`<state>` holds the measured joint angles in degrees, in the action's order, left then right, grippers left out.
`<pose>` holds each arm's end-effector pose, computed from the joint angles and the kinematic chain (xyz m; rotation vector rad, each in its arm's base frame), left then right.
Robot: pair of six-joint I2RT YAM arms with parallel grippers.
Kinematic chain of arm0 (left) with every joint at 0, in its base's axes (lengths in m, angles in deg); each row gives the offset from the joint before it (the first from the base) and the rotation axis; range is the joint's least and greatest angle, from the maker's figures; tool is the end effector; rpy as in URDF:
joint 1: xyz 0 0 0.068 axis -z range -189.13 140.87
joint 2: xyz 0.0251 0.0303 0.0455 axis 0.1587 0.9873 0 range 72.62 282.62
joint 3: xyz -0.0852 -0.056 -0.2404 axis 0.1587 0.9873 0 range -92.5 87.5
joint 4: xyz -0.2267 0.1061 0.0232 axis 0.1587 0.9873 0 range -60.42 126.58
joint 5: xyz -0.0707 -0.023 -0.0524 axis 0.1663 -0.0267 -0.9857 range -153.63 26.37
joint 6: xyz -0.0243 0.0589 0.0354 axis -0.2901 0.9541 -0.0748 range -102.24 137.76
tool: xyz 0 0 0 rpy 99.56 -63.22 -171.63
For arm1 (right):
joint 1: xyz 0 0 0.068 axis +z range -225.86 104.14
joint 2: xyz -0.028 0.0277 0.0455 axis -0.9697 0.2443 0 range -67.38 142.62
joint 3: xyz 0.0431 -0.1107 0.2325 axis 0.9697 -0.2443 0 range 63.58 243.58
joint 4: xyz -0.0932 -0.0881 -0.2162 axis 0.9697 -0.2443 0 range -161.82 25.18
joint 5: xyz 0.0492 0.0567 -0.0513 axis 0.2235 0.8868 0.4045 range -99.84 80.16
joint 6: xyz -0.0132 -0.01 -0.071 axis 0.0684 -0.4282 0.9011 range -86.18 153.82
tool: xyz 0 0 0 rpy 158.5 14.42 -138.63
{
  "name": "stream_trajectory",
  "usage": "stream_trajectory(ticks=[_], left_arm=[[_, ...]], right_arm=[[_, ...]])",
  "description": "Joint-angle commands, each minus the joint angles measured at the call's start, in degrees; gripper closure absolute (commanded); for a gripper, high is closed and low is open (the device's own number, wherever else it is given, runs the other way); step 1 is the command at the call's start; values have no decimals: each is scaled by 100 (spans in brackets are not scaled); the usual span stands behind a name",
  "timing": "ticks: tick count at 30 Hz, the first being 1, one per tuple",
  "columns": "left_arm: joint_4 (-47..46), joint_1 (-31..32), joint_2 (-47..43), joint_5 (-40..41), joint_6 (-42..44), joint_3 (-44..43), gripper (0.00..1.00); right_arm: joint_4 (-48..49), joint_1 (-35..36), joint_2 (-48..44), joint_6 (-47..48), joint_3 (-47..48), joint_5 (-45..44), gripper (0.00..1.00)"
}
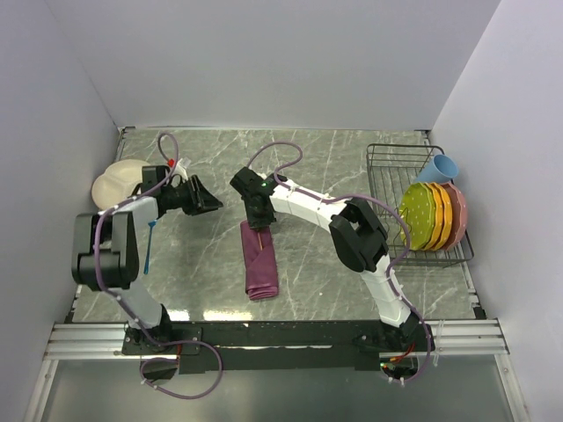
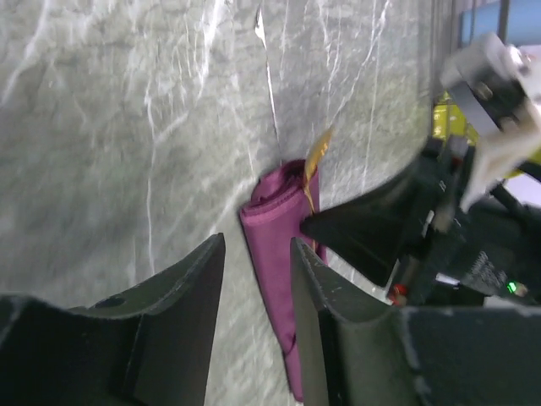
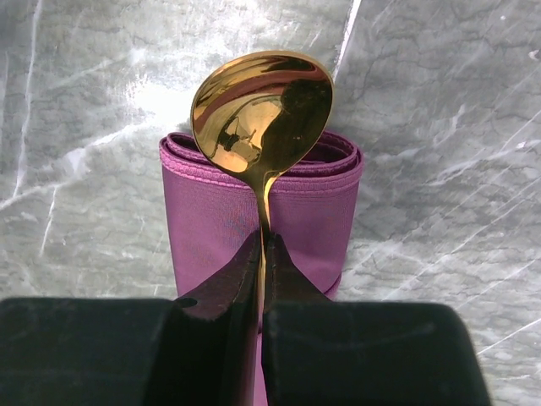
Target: Fold the napkin into a case and place the utensils inside
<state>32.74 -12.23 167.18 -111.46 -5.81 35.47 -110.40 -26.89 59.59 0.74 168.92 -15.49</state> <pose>0.3352 -0.0269 0.1684 -0.1251 2.3121 -1.1595 0.3086 0.3457 0.1603 -0.3550 2.7431 0.2629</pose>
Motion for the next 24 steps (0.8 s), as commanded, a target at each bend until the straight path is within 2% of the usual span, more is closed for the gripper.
stream_trajectory(ticks=[1, 5, 12, 24], left_arm=[[-1534, 45, 517, -788, -595, -299, 57], [-1914, 274, 826, -745, -850, -404, 54], [-2047, 818, 1257, -534, -991, -501, 52], [-2249, 1118, 1618, -622, -1176, -554, 54]], right_arm=[[-100, -37, -235, -58, 127, -6, 95], [-126, -63, -191, -32, 136, 64, 94], [-161, -107, -173, 21, 189, 108, 94], [-179, -116, -112, 38, 241, 231, 94]])
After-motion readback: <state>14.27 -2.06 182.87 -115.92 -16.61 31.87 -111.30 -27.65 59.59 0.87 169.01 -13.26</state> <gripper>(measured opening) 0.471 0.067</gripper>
